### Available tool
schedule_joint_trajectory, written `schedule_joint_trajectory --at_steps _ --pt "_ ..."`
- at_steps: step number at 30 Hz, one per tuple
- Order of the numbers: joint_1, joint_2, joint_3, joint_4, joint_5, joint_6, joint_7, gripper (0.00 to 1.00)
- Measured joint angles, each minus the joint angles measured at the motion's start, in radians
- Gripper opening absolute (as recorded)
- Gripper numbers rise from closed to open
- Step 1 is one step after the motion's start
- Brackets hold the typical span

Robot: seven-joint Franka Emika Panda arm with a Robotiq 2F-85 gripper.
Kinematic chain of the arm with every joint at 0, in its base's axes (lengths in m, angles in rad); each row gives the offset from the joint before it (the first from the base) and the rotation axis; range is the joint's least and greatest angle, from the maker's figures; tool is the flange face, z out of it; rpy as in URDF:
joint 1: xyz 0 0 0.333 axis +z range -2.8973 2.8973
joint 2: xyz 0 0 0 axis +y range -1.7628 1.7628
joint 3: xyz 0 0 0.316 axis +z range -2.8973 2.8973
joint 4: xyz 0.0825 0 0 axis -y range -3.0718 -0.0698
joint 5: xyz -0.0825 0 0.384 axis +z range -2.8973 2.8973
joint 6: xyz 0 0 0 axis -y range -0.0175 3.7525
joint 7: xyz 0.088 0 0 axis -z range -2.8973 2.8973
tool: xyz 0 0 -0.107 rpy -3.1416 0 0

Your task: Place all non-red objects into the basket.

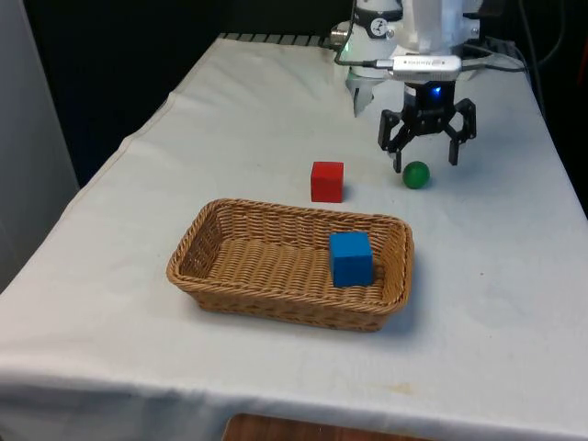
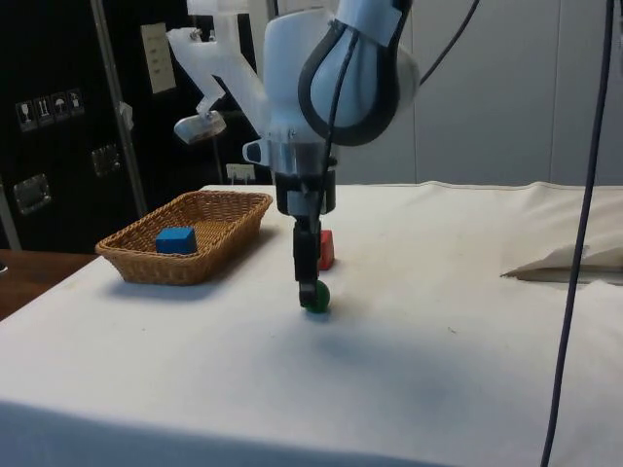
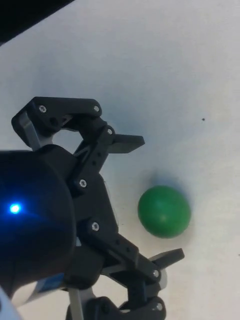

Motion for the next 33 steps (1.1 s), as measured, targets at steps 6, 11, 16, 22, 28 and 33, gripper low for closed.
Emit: schedule_joint_trajectory --at_steps 6,11,16,22,28,33 --pt "0.000 0.035 0.007 0.006 0.000 0.037 0.003 1.00" --pt "0.000 0.051 0.009 0.008 0.000 0.060 0.004 1.00" --pt "0.000 0.055 0.009 0.011 0.000 0.064 0.004 0.75" --pt "0.000 0.055 0.009 0.012 0.000 0.064 0.004 0.10" --pt "0.000 0.055 0.009 0.012 0.000 0.064 0.004 0.00" --pt "0.000 0.055 0.009 0.013 0.000 0.064 0.004 0.00"
